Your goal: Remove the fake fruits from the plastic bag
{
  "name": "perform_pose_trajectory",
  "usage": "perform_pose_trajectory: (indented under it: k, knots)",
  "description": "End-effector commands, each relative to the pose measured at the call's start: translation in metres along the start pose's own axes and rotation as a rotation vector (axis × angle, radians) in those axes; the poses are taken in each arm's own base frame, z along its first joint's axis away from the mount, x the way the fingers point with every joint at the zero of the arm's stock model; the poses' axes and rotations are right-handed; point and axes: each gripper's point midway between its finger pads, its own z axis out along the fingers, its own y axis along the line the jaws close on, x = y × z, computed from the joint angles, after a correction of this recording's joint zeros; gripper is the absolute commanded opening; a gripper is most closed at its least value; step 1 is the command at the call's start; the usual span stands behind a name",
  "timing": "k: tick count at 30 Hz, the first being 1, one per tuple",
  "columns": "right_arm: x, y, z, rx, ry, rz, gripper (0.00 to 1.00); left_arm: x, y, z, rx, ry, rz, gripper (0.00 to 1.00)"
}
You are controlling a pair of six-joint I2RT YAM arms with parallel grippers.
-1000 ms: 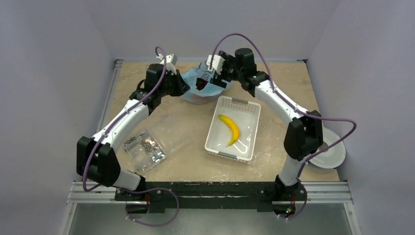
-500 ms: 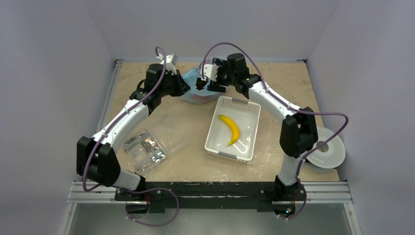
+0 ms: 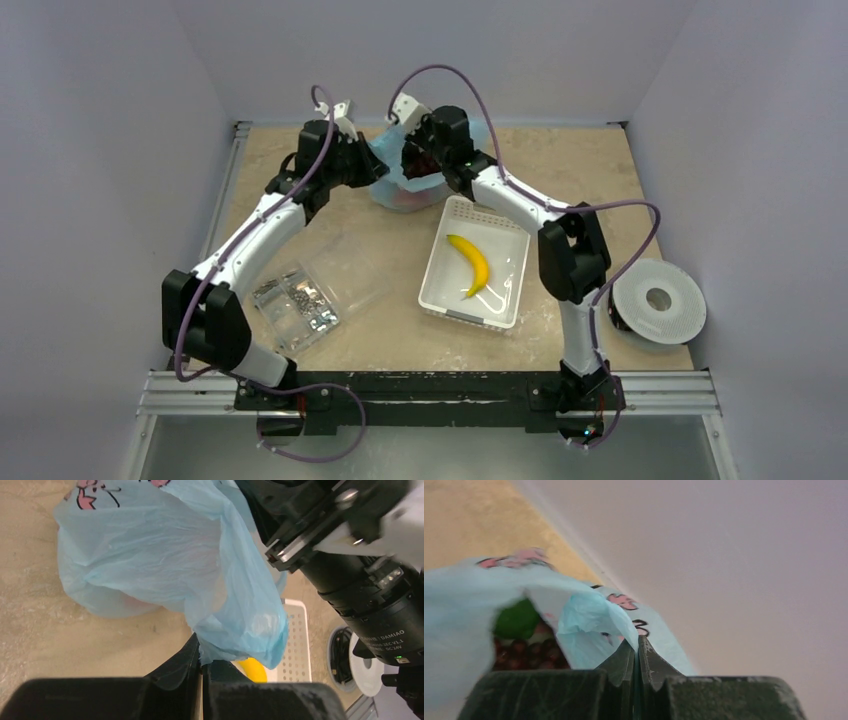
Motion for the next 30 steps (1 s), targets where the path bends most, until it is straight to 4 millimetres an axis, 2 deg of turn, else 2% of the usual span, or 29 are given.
perform_pose_trajectory:
  k: [1, 4, 9, 14, 15, 17, 20, 21, 22, 25, 28, 30]
  knots:
    - [-0.017, -0.141, -0.024, 0.441, -0.122, 0.470, 0.00, -0.067, -0.004, 0.000, 0.016, -0.125, -0.113, 0.00]
    - [-0.012, -0.193, -0.034, 0.502, -0.199, 0.786, 0.00, -0.106, -0.001, -0.001, 0.058, -0.184, -0.205, 0.00]
    - [-0.018, -0.245, -0.037, 0.485, -0.404, 1.201, 0.00, -0.169, -0.007, 0.001, 0.203, -0.252, -0.320, 0.00]
    - [-0.023, -0.300, -0.044, 0.439, -0.581, 1.488, 0.00, -0.238, -0.021, -0.011, 0.384, -0.320, -0.398, 0.00]
    - [-0.025, -0.308, -0.045, 0.416, -0.615, 1.533, 0.00, -0.248, -0.025, -0.013, 0.400, -0.324, -0.389, 0.00]
    - [-0.025, -0.313, -0.042, 0.347, -0.637, 1.606, 0.00, -0.251, -0.028, -0.014, 0.394, -0.293, -0.382, 0.00]
    - [-0.022, -0.302, -0.041, 0.269, -0.609, 1.622, 0.00, -0.239, -0.028, -0.018, 0.389, -0.271, -0.342, 0.00]
    - [-0.002, -0.286, -0.036, 0.287, -0.551, 1.628, 0.00, -0.230, -0.025, -0.019, 0.383, -0.261, -0.332, 0.00]
    - [0.007, -0.273, -0.038, 0.280, -0.525, 1.630, 0.00, -0.218, -0.022, -0.019, 0.376, -0.243, -0.328, 0.00]
    - [0.039, -0.235, -0.049, 0.274, -0.424, 1.603, 0.00, -0.168, -0.010, -0.013, 0.369, -0.177, -0.332, 0.00]
    - [0.087, -0.194, -0.061, 0.335, -0.221, 1.475, 0.00, -0.104, 0.001, -0.006, 0.333, -0.054, -0.338, 0.00]
    - [0.122, -0.171, -0.075, 0.406, -0.090, 1.404, 0.00, -0.061, -0.002, -0.006, 0.332, 0.015, -0.332, 0.00]
